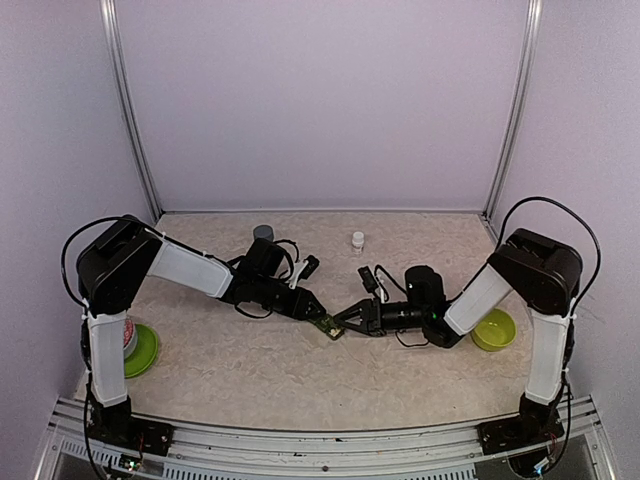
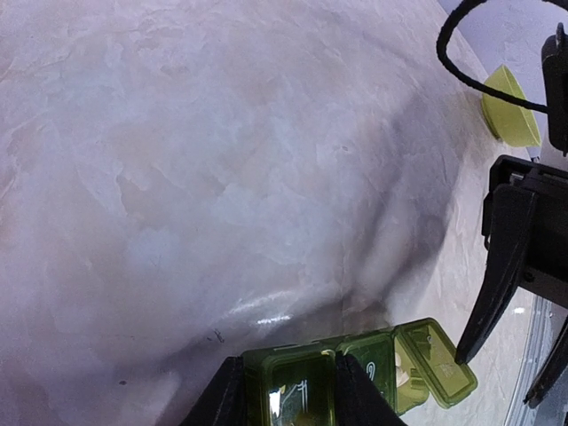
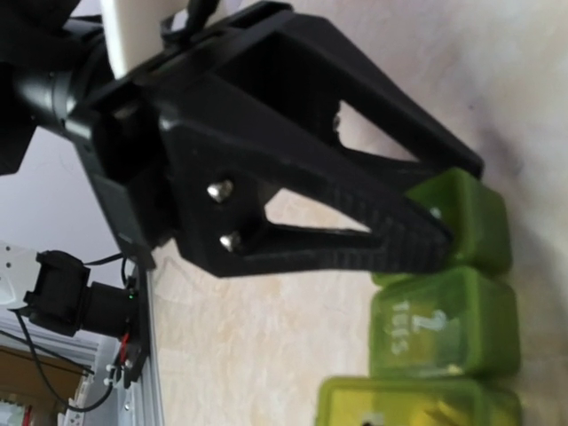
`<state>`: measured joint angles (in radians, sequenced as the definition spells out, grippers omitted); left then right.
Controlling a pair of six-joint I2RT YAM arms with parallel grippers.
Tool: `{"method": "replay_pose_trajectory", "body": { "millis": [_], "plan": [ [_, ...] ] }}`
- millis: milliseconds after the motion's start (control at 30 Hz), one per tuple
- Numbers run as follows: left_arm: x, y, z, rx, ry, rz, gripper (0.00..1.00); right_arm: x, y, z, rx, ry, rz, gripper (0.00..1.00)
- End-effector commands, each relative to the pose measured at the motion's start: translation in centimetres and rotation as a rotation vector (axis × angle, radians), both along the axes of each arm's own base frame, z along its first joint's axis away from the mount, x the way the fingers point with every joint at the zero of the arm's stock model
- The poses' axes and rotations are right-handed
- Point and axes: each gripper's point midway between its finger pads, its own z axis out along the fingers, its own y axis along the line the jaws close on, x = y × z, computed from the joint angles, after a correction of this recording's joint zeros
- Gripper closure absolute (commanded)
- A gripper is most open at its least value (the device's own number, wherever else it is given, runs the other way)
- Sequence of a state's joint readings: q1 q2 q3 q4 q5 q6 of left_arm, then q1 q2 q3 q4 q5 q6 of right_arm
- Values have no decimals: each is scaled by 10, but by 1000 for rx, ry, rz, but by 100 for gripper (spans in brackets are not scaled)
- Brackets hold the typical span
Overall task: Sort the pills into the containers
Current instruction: Close the lid of the pill container on the pill container.
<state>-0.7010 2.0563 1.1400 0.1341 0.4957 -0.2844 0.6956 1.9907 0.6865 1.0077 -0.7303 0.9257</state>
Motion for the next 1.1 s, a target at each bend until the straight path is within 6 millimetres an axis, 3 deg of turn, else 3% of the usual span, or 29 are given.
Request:
{"method": "replay_pose_trajectory", "body": {
  "millis": [0,433,767,1067],
  "plan": [
    [-11,14,-38,111,72,17,68,-4,12,0,9,-2,42,66],
    [-11,14,-40,112,76,19,68,-5,21,-31,-124,47,59,72],
    [-10,15,-41,117,78,23,68,-10,17,-59,-217,98,54,73],
    [-9,17,-42,123,79,28,68,-19,17,-68,-245,110,94,77]
  ]
}}
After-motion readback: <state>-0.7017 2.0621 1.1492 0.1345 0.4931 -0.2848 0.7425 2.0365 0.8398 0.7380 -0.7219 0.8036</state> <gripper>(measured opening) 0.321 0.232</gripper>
